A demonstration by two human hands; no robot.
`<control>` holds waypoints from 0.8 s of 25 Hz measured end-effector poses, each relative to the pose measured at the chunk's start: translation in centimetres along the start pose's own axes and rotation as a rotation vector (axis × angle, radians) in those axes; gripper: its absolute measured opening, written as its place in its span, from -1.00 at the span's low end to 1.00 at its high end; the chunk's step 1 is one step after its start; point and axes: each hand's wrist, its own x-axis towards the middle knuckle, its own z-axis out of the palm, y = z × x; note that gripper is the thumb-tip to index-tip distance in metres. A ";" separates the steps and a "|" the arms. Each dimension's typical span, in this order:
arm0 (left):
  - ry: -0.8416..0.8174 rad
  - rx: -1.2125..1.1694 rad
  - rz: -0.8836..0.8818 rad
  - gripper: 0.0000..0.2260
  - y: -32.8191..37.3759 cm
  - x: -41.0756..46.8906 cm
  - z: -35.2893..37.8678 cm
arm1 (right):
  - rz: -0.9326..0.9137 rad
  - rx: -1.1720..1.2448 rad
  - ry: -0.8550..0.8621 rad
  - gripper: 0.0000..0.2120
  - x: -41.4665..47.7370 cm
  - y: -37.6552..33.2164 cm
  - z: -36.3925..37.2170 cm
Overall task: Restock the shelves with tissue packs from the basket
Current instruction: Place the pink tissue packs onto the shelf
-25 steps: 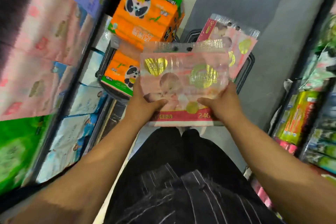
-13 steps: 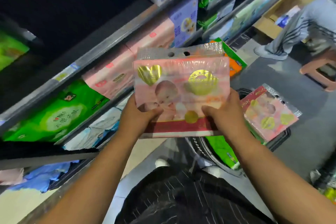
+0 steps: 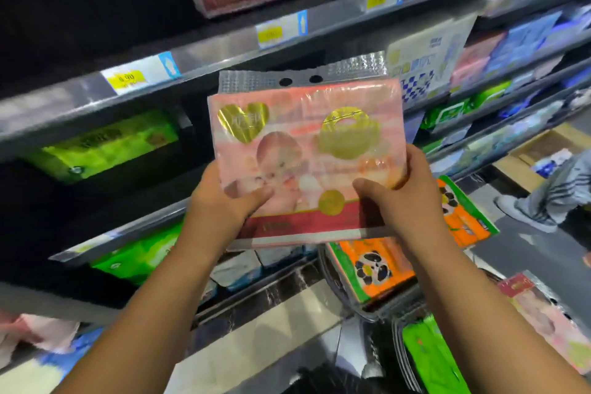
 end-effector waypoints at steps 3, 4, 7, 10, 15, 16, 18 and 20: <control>0.068 0.026 0.035 -0.49 2.1 0.6 -1.7 | -0.060 0.002 -0.035 -0.37 1.4 -2.7 0.4; 0.084 0.032 0.047 -0.52 2.9 0.6 -2.2 | -0.077 0.003 -0.047 -0.38 1.8 -3.6 0.6; 0.120 0.055 0.073 -0.54 4.8 0.8 -3.8 | -0.133 0.037 -0.089 -0.39 3.0 -5.8 0.9; 0.167 0.065 0.113 -0.53 6.8 1.0 -4.8 | -0.191 0.076 -0.121 -0.41 4.2 -7.9 1.1; 0.270 0.071 0.196 -0.49 10.8 2.6 -5.2 | -0.300 0.095 -0.145 -0.43 8.3 -11.8 1.3; 0.289 0.091 0.212 -0.47 11.5 3.1 -5.2 | -0.322 0.098 -0.141 -0.44 9.2 -12.5 1.2; 0.302 0.142 0.237 -0.43 13.1 4.5 -5.1 | -0.360 0.101 -0.146 -0.47 10.9 -13.8 1.0; 0.311 0.163 0.260 -0.38 14.6 5.8 -4.9 | -0.385 0.100 -0.145 -0.49 12.5 -14.7 1.0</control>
